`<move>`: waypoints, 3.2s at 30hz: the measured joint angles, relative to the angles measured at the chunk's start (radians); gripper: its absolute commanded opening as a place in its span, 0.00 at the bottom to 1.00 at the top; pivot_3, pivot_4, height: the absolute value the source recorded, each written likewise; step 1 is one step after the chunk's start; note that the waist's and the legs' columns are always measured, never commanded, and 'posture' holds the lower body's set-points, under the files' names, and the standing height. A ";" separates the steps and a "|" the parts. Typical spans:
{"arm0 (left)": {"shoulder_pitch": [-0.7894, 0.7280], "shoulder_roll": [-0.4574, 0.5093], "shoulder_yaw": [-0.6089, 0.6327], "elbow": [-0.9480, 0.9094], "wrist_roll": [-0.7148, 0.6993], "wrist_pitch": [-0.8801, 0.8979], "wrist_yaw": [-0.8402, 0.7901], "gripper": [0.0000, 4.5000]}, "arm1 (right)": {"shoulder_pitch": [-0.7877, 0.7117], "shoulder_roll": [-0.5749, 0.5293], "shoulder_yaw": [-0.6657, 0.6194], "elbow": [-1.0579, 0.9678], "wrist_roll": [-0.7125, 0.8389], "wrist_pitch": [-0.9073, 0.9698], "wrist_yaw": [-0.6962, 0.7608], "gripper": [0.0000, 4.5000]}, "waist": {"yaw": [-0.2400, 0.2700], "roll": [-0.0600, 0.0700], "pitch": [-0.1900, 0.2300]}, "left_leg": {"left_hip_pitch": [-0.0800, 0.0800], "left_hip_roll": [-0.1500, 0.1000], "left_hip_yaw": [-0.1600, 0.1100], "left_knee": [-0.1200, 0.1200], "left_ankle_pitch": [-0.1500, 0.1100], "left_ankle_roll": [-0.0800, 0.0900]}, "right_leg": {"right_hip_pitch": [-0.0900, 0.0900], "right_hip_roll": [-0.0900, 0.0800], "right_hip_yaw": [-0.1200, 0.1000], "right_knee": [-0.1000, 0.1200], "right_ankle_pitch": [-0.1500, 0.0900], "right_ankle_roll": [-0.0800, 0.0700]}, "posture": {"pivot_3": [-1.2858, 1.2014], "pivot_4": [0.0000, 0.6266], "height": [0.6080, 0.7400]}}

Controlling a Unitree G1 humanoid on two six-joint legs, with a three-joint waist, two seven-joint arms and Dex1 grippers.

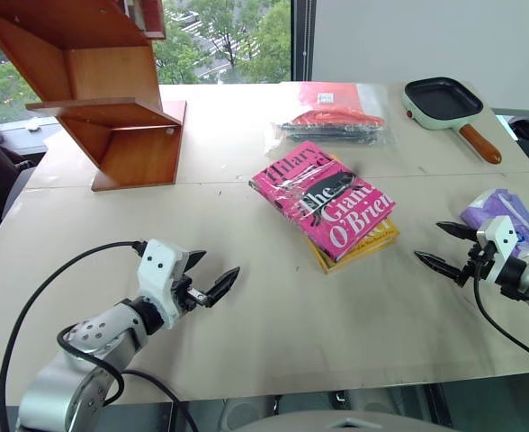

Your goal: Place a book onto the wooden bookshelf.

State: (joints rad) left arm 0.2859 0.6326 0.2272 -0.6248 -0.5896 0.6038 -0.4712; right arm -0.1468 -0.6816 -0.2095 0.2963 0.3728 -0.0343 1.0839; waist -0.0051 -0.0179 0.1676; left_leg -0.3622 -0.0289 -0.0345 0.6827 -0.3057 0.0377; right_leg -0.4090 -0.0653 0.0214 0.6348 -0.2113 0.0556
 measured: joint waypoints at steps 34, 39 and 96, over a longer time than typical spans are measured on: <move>-0.061 0.144 0.138 0.044 -0.054 -0.089 -0.315 1.00 | -0.338 0.027 0.053 0.192 -0.096 0.049 -0.102 0.83 | -0.010 0.002 0.001 | -0.001 0.001 0.000 -0.002 0.000 0.000 | 0.000 0.001 -0.001 -0.003 -0.001 -0.002 | 0.52 0.24 1.00; -0.166 0.275 0.208 0.114 -0.132 -0.082 -0.473 1.00 | -0.600 0.130 0.105 0.428 -0.145 0.000 -0.123 0.30 | -0.015 0.002 0.003 | -0.003 0.001 0.000 -0.007 0.003 -0.005 | -0.002 0.005 -0.002 -0.008 0.002 -0.002 | 0.52 0.24 1.00; -0.436 -0.406 0.142 0.590 -1.017 0.396 0.498 1.00 | -0.007 -0.114 -0.094 -0.532 0.329 0.562 0.130 0.99 | 0.017 0.002 -0.003 | -0.004 -0.002 -0.007 0.001 0.001 -0.001 | -0.002 -0.001 -0.009 0.002 0.002 -0.002 | 0.52 0.24 1.00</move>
State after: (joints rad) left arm -0.1500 0.2262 0.3694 -0.0347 -1.6062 0.9994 0.0268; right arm -0.1541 -0.7958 -0.3034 -0.2359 0.7019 0.5280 1.2142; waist 0.0123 -0.0157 0.1645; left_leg -0.3662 -0.0309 -0.0420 0.6841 -0.3048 0.0362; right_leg -0.4108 -0.0663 0.0127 0.6371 -0.2092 0.0536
